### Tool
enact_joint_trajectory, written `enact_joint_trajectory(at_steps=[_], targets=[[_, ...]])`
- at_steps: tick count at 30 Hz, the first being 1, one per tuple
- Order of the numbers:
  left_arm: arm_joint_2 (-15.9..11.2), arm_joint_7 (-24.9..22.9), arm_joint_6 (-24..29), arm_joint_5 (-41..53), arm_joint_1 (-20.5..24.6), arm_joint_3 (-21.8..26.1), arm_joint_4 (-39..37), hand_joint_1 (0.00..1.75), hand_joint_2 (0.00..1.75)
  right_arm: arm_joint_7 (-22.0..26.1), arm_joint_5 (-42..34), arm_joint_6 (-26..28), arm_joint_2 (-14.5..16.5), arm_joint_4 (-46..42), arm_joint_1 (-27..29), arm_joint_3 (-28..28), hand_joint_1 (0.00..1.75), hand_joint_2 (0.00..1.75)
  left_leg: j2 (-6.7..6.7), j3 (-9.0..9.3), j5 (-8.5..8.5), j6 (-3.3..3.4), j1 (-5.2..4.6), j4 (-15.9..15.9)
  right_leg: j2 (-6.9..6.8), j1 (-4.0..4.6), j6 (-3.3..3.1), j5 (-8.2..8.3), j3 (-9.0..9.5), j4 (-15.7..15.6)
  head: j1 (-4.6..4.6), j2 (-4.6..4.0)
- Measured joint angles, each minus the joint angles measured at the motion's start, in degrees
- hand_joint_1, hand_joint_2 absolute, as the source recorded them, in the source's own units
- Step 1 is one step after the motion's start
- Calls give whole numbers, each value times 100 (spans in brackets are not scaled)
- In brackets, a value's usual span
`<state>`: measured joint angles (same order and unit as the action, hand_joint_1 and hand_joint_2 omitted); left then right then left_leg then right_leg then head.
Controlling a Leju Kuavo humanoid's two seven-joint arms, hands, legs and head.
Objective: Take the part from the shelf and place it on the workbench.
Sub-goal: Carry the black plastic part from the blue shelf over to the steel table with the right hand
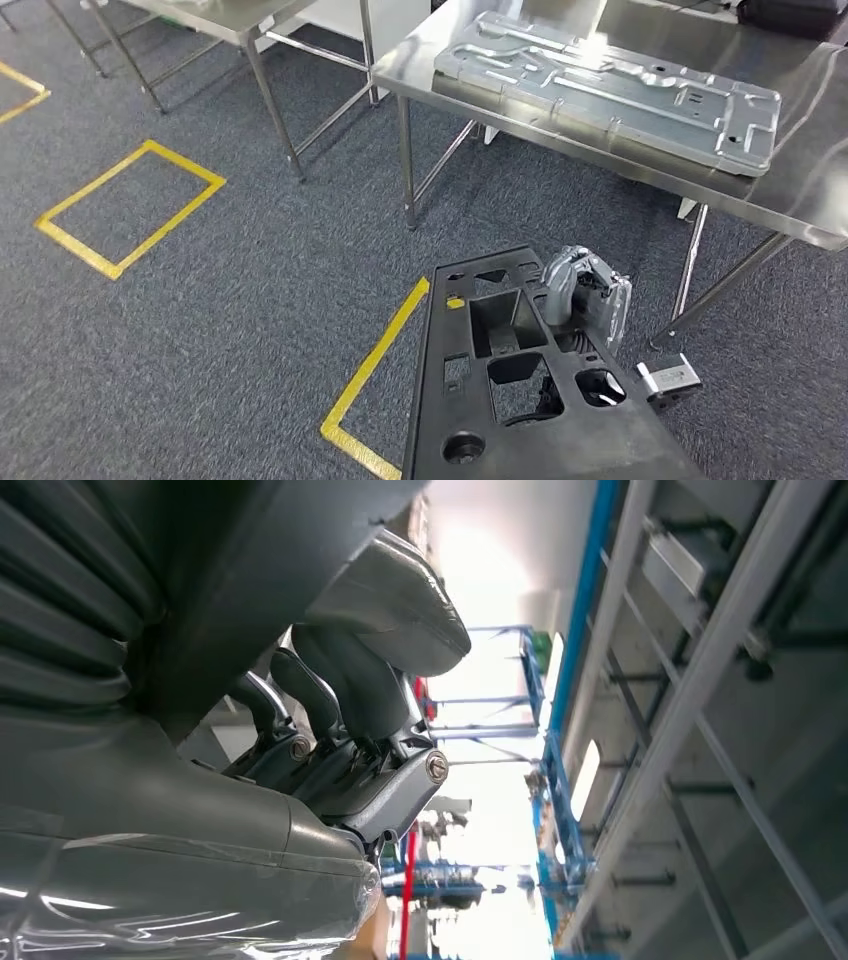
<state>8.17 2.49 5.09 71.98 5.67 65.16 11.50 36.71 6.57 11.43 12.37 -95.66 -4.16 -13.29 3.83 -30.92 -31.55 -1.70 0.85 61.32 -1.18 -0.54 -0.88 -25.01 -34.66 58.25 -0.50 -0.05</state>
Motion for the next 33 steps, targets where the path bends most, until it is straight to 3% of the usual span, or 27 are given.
enact_joint_trajectory(at_steps=[2, 3, 4, 5, 6, 8, 10, 12, 13, 15, 17, 19, 20, 22, 23, 25, 26, 28, 30, 32, 33], targets=[[-5, 10, 11, -8, -11, 1, -1, 0, 175, 44, -38, -20, 3, -3, 0, -5, 164, 175, -284, -376, -349, -15, 11, 765, 143, 6, -41, -3, 0, 3, 13, 0], [-9, 17, 17, -14, -10, 3, -1, 0, 175, 77, -67, -30, 2, -4, 9, -12, 164, 175, -329, -558, -452, -19, 13, 1103, 226, 13, -50, -6, 0, 10, 15, 0], [-13, 24, 21, -15, -5, 4, -1, 0, 175, 110, -94, -36, 1, -10, 19, -24, 164, 175, -347, -665, -449, -19, 12, 1278, 310, 20, -55, -11, 2, 19, 15, 0], [-17, 30, 23, -15, 4, 5, -1, 0, 175, 138, -115, -38, 1, -27, 28, -40, 164, 175, -357, -662, -325, -12, 12, 1219, 393, 24, -54, -15, 6, 31, 15, 1], [-22, 31, 25, -10, 13, 5, -1, 0, 175, 156, -127, -37, -1, -53, 35, -59, 164, 175, -381, -564, -115, 3, 13, 957, 477, 25, -50, -19, 12, 44, 15, 1], [-33, 26, 31, -6, 0, 4, -1, 0, 175, 177, -132, -35, -2, -114, 38, -96, 164, 175, -588, -268, 278, 56, 23, 201, 636, 28, -25, -28, 6, 73, 14, 1], [-42, 25, 37, -7, -14, 4, -1, 0, 175, 180, -132, -31, -9, -164, 42, -125, 164, 175, -777, -99, 385, 109, 21, -221, 765, 14, 35, -18, -32, 90, 12, 1], [-40, 26, 39, -7, 0, 4, -1, 0, 175, 181, -128, -22, -31, -228, 55, -142, 164, 175, -743, -64, 370, 169, 10, -286, 869, -6, 127, 10, -64, 70, 14, 1], [-37, 25, 40, -7, 12, 4, -1, 0, 175, 182, -122, -15, -47, -274, 62, -147, 164, 175, -689, -44, 390, 205, 16, -322, 823, -4, 164, 11, -72, 75, 12, 1], [-29, 20, 44, -8, 17, 4, -1, 0, 175, 178, -99, 14, -81, -400, 46, -176, 164, 175, -558, -3, 433, 273, 45, -398, 519, 21, 217, -136, -183, 298, -26, 0], [-32, 13, 51, -10, -3, 5, -1, 0, 175, 163, -66, 74, -111, -530, 6, -237, 164, 175, -400, 14, 435, 306, 41, -418, 217, 8, 250, -471, -504, 935, -65, 1], [-38, 9, 55, -7, -15, 7, -1, 0, 175, 170, -26, 143, -141, -635, -20, -323, 164, 175, -237, 20, 417, 307, 37, -414, 155, -29, 283, -647, -809, 1509, -76, 0], [-39, 8, 55, -3, -16, 7, -1, 0, 175, 194, 4, 165, -152, -721, -37, -416, 164, 175, -156, 28, 401, 297, 37, -411, 137, -45, 294, -581, -832, 1532, -84, 0], [-37, 7, 51, 4, -15, 7, -1, 0, 175, 246, 70, 192, -162, -931, -112, -686, 164, 175, 4, 76, 354, 258, 39, -406, 9, -61, 296, -212, -543, 968, -98, 0], [-37, 7, 48, 5, -13, 6, -1, 0, 175, 253, 95, 203, -163, -1017, -154, -812, 164, 175, 70, 108, 322, 228, 27, -400, -139, -40, 287, -66, -340, 587, -101, 1], [-35, 9, 42, 6, -5, 5, -1, 0, 175, 252, 115, 239, -169, -1120, -205, -956, 164, 175, 172, 160, 263, 160, -7, -390, -323, 3, 225, 51, -98, 124, -106, 0], [-36, 10, 42, 5, -2, 4, -1, 0, 175, 250, 111, 278, -174, -1160, -221, -997, 164, 175, 224, 180, 244, 127, -24, -394, -322, 27, 187, 21, -90, 84, -109, 0], [-37, 13, 42, 3, 10, 5, 0, 0, 175, 238, 106, 380, -187, -1220, -273, -1075, 164, 175, 318, 225, 201, 66, -21, -401, -161, 16, 110, 27, -101, 66, -109, 1], [-37, 17, 42, -3, 25, 5, 0, 0, 175, 216, 104, 468, -196, -1248, -339, -1157, 164, 175, 130, 165, 31, 18, 4, -195, -20, -16, 42, 39, -86, 38, -96, 1], [-37, 19, 45, -10, 24, 5, -1, 0, 175, 190, 102, 512, -206, -1258, -394, -1235, 164, 175, -201, -149, -317, 2, 20, 471, 114, -19, -8, 40, -79, 32, -76, 1], [-37, 20, 46, -20, 18, 6, -1, 0, 175, 182, 100, 520, -213, -1257, -408, -1262, 164, 175, -283, -353, -472, 4, 21, 866, 188, -9, -24, 38, -81, 35, -71, 1]])
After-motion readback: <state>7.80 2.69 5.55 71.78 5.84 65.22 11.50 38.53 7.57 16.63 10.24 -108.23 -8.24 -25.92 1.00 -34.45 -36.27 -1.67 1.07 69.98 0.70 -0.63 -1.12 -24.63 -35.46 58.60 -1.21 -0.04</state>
